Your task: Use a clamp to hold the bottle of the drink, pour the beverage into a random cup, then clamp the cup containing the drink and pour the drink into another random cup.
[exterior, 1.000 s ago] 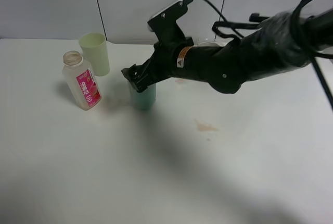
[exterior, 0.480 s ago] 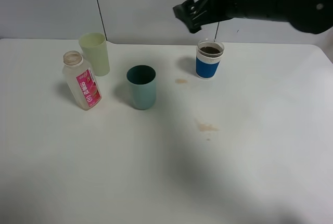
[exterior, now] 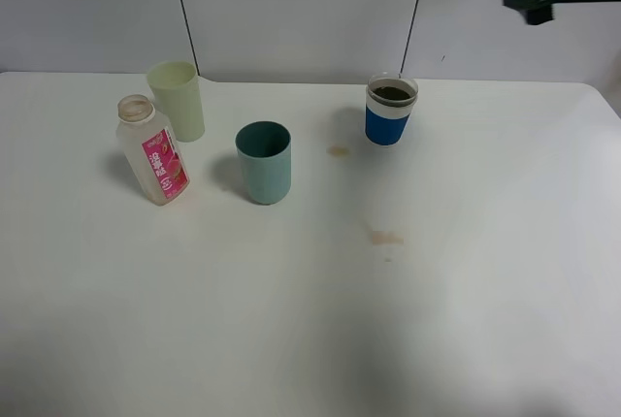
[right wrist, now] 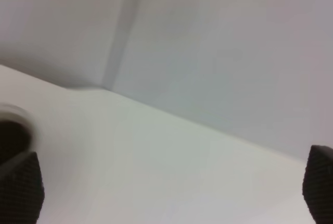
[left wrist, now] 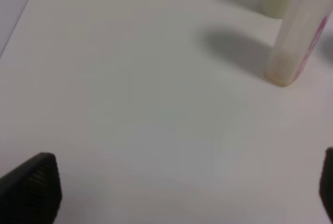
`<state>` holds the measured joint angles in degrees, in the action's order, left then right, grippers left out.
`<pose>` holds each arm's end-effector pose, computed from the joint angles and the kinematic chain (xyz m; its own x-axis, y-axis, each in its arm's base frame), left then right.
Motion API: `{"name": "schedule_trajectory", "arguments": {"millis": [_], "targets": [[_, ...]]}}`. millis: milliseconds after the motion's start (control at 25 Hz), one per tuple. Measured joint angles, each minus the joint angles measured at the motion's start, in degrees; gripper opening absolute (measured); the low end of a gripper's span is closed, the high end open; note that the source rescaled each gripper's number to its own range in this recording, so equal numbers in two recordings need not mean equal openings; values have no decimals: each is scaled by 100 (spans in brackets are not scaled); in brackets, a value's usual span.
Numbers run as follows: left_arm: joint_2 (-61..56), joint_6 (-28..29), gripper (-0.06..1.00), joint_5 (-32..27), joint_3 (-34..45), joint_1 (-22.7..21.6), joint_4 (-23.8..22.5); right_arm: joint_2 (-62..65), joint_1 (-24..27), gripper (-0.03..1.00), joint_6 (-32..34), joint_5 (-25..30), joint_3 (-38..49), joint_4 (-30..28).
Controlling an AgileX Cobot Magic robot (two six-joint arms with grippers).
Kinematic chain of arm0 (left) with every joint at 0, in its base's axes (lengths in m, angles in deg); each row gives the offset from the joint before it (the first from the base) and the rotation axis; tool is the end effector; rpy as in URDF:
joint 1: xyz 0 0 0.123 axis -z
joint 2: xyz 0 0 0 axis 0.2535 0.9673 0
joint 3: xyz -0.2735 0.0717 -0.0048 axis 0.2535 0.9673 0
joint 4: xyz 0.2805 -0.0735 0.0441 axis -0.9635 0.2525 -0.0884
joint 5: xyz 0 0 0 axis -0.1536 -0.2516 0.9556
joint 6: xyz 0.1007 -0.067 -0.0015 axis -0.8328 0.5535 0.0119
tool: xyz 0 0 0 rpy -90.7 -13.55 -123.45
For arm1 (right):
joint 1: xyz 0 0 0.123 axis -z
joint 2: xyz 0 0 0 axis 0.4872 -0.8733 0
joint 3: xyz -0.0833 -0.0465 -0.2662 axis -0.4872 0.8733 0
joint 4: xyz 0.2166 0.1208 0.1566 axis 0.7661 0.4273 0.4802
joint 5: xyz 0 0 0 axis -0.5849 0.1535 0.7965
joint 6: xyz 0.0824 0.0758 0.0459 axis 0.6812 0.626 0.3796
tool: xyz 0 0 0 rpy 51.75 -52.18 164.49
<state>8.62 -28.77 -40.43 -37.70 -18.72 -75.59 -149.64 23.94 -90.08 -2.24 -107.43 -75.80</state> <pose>0.0599 0.0080 0.2870 -0.4361 -0.0469 -0.8987 -0.1044 0.9945 -0.0013 0.3454 0.0270 0.2996 -0.3980 -0.2318 -0.8876 -0.1381 0.9717 -0.1918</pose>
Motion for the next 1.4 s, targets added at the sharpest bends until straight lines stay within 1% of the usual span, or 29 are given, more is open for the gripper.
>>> {"name": "schedule_trajectory", "arguments": {"millis": [160,240,440,800,920,1160,1280,1400], "targets": [[0,0,100,0,0,0,0,588,585,100,12,569,0,0],[0,0,100,0,0,0,0,882,743,100,12,775,0,0],[0,0,100,0,0,0,0,1675,806,100,23,1259,0,0],[0,0,100,0,0,0,0,2766,813,100,124,2618,30,0],[0,0,100,0,0,0,0,3187,813,100,125,2721,365,0],[0,0,100,0,0,0,0,4309,813,100,11,2646,1195,40],[0,0,100,0,0,0,0,4899,813,100,-4,2578,1493,203],[0,0,100,0,0,0,0,5415,813,100,-101,2648,1666,452]]}}
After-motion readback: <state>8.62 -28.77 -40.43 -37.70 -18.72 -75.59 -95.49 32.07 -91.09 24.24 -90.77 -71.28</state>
